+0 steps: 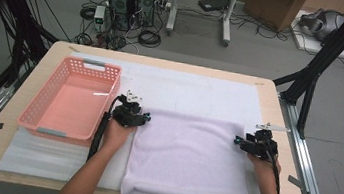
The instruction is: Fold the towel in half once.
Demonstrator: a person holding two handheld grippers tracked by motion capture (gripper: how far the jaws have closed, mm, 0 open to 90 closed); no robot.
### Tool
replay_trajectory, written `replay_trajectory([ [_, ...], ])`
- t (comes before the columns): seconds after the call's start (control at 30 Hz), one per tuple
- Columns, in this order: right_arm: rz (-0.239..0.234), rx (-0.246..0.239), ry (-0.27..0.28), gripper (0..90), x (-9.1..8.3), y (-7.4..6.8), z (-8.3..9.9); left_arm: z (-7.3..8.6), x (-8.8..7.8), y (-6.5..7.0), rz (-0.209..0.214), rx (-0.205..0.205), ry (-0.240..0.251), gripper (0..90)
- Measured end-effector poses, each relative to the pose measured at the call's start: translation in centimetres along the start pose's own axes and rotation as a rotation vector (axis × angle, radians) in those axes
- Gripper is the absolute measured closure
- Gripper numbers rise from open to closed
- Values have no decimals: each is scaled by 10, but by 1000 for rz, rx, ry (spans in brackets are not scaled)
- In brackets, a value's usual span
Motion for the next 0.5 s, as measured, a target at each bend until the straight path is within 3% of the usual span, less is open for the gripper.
replay_trajectory([
  [0.07, 13, 15, -12, 604, 0, -2, -1, 1, -1, 1, 37, -17, 2, 713],
  [0.13, -10, 17, -23, 714, -1, -3, -1, 2, -1, 5, 59, -30, 8, 835],
  [0.17, -7, 16, -25, 753, -1, -4, -1, 3, -1, 5, 55, -32, 12, 836],
  [0.2, -36, 21, -27, 846, -1, -5, -1, 3, -1, 5, 58, -36, 12, 845],
  [0.3, -44, 5, -34, 865, -2, -7, -1, 1, -2, 5, 86, -87, 10, 858],
  [0.4, -36, -15, -18, 871, -3, -6, -2, -6, -10, 14, 103, -58, 109, 863],
  [0.5, -47, 15, 29, 873, -8, 1, -5, -21, -12, 17, 103, -58, 137, 864],
])
Point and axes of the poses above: each handheld gripper's, and its own axes: x roughly forward along the jaws, z roughly out of its underside, y roughly to its right, the point moved 2 cm from there along x, roughly forward along the jaws, and after that the axes turned 9 degrees about -y, right-handed, at the moved point
